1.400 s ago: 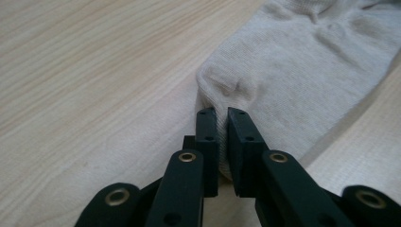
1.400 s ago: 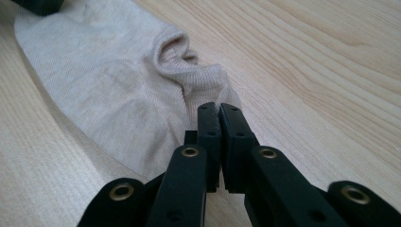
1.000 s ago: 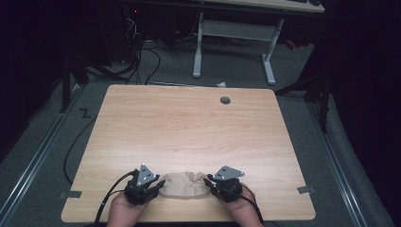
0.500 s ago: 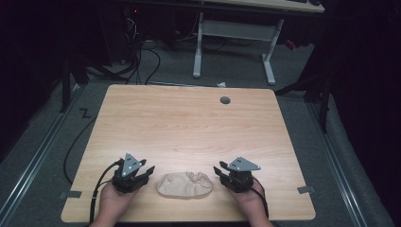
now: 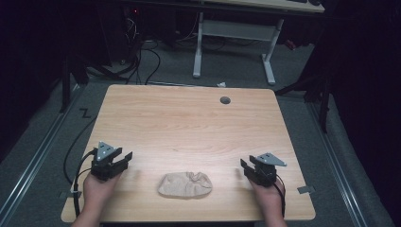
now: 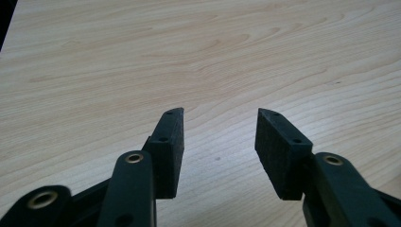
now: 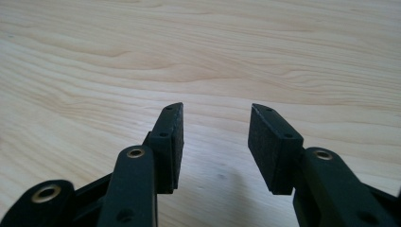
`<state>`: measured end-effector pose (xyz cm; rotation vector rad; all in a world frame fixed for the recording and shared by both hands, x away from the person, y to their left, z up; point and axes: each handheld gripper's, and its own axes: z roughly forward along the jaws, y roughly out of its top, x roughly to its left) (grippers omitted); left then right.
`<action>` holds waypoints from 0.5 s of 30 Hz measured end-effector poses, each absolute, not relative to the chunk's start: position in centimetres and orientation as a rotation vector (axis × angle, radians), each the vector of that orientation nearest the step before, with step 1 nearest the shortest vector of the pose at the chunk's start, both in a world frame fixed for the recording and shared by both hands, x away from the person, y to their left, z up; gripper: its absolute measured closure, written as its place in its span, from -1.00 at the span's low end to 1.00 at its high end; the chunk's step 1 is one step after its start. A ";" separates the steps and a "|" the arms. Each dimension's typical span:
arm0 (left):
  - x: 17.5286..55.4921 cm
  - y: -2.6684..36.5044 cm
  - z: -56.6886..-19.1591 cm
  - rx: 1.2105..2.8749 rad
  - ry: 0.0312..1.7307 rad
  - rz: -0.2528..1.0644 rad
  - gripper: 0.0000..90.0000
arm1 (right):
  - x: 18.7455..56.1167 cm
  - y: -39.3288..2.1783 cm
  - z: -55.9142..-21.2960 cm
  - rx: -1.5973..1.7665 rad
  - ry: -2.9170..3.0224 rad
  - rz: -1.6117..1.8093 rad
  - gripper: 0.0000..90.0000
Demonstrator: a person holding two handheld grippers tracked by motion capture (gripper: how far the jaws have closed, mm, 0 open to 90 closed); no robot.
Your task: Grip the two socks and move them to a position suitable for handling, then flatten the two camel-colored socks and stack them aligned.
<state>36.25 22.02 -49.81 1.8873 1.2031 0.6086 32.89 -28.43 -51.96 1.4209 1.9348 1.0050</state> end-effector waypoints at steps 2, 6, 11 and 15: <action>36.2 21.9 -49.8 1.891 1.202 0.607 0.17 | 32.7 -29.0 -51.8 1.430 1.911 0.996 0.24; 35.8 22.0 -49.8 1.889 1.197 0.610 0.15 | 32.5 -29.3 -51.9 1.450 1.895 0.994 0.24; 35.8 22.8 -50.1 1.858 1.230 0.556 0.15 | 33.2 -28.6 -52.0 1.436 1.908 0.982 0.24; 34.9 22.6 -50.0 1.890 1.210 0.576 0.15 | 33.5 -27.8 -52.0 1.423 1.943 0.987 0.24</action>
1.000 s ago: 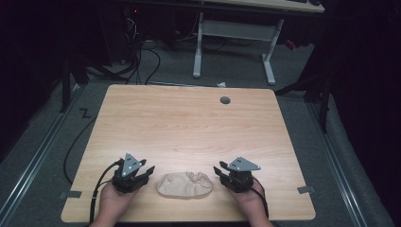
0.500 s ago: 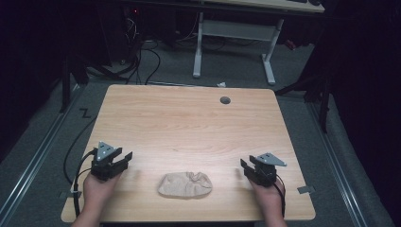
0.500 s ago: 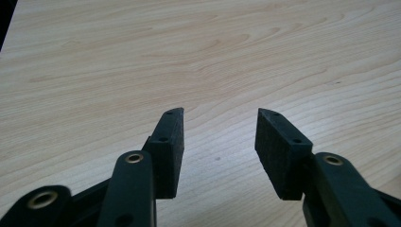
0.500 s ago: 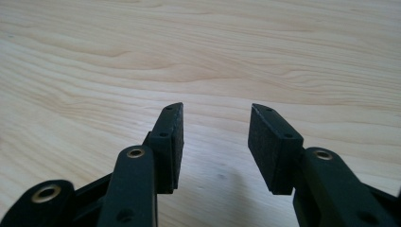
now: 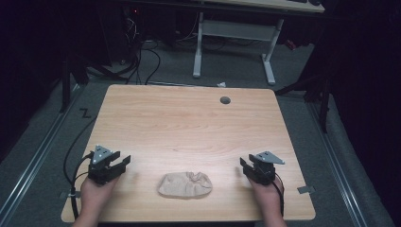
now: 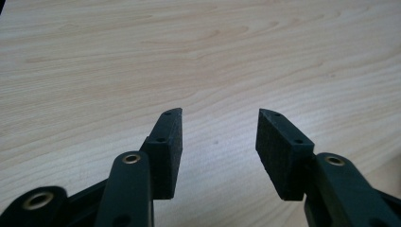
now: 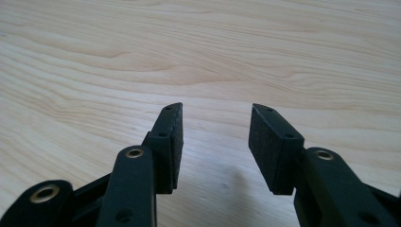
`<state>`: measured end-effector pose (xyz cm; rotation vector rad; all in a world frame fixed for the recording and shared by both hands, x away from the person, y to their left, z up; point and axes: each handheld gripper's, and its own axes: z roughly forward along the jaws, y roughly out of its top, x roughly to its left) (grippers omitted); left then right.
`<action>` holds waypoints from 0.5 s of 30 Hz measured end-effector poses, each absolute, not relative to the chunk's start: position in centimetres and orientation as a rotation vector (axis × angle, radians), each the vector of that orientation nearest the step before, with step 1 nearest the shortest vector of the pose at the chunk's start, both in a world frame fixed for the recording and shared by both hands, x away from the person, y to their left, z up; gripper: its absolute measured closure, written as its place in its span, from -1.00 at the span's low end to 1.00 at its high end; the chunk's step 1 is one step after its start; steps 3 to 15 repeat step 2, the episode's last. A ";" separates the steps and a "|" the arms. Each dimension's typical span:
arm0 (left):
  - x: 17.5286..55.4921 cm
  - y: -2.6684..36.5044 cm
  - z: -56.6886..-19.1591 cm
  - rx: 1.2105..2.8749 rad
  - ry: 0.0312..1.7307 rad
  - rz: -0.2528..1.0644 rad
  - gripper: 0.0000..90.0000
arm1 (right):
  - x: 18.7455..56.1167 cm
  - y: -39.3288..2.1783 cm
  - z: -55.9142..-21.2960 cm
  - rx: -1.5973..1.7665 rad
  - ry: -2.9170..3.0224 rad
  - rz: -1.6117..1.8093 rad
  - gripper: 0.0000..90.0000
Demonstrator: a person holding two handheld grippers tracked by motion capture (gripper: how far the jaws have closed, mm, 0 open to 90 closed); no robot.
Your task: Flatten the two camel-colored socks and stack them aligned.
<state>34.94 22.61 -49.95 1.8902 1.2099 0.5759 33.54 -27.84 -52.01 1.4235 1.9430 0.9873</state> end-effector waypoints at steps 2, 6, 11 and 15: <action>34.5 22.3 -49.5 1.889 1.184 0.593 0.15 | 33.5 -26.9 -51.9 1.371 1.981 0.980 0.23; 34.5 22.3 -49.5 1.889 1.184 0.593 0.15 | 33.5 -26.9 -51.9 1.371 1.981 0.980 0.23; 34.5 22.3 -49.5 1.889 1.184 0.593 0.15 | 33.5 -26.9 -51.9 1.371 1.981 0.980 0.23; 34.5 22.3 -49.5 1.889 1.184 0.593 0.15 | 33.5 -26.9 -51.9 1.371 1.981 0.980 0.23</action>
